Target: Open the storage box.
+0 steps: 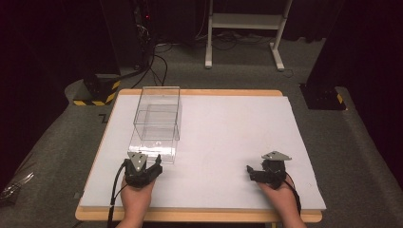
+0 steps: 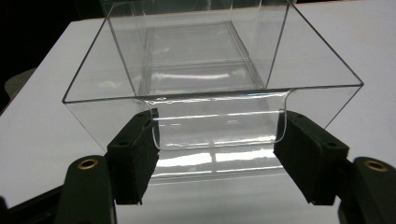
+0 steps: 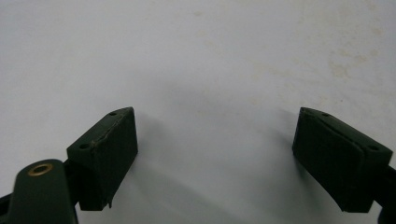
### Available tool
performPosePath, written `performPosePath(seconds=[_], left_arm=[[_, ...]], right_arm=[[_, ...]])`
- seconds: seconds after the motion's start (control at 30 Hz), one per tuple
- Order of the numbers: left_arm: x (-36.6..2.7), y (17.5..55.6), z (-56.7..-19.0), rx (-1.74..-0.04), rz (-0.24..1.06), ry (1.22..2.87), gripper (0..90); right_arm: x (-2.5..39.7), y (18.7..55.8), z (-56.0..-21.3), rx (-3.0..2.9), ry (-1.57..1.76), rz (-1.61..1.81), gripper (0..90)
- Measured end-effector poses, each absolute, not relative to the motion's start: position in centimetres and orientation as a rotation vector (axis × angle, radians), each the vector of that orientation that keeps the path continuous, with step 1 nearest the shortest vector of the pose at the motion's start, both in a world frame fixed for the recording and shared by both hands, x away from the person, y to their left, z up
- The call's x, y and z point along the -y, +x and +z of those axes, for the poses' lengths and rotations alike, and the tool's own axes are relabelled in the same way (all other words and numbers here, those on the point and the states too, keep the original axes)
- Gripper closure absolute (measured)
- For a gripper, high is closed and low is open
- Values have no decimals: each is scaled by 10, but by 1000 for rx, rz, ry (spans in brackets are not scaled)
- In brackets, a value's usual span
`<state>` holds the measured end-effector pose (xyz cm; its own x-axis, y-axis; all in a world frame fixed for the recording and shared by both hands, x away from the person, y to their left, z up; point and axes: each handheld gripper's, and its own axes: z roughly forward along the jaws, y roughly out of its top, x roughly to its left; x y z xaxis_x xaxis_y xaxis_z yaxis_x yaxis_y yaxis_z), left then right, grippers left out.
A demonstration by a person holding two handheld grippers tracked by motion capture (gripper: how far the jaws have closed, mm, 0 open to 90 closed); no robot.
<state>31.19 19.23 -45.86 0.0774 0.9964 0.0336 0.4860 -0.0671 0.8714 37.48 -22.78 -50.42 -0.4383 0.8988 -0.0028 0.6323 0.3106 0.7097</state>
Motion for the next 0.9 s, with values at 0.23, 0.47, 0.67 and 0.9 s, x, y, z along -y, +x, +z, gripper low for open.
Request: performPosePath(seconds=[0.23,0.47,0.67,0.9], left_arm=[[-194,299,-459,-1479,914,1655,320],[-193,292,-460,-1474,918,1649,319],[-192,287,-459,-1469,922,1652,319],[-193,285,-460,-1467,906,1652,317]], right_arm=[[228,375,-504,-2183,1366,909,140],[228,375,-504,-2183,1363,906,140],[228,375,-504,-2184,1363,906,140],[228,375,-504,-2184,1363,906,140]])
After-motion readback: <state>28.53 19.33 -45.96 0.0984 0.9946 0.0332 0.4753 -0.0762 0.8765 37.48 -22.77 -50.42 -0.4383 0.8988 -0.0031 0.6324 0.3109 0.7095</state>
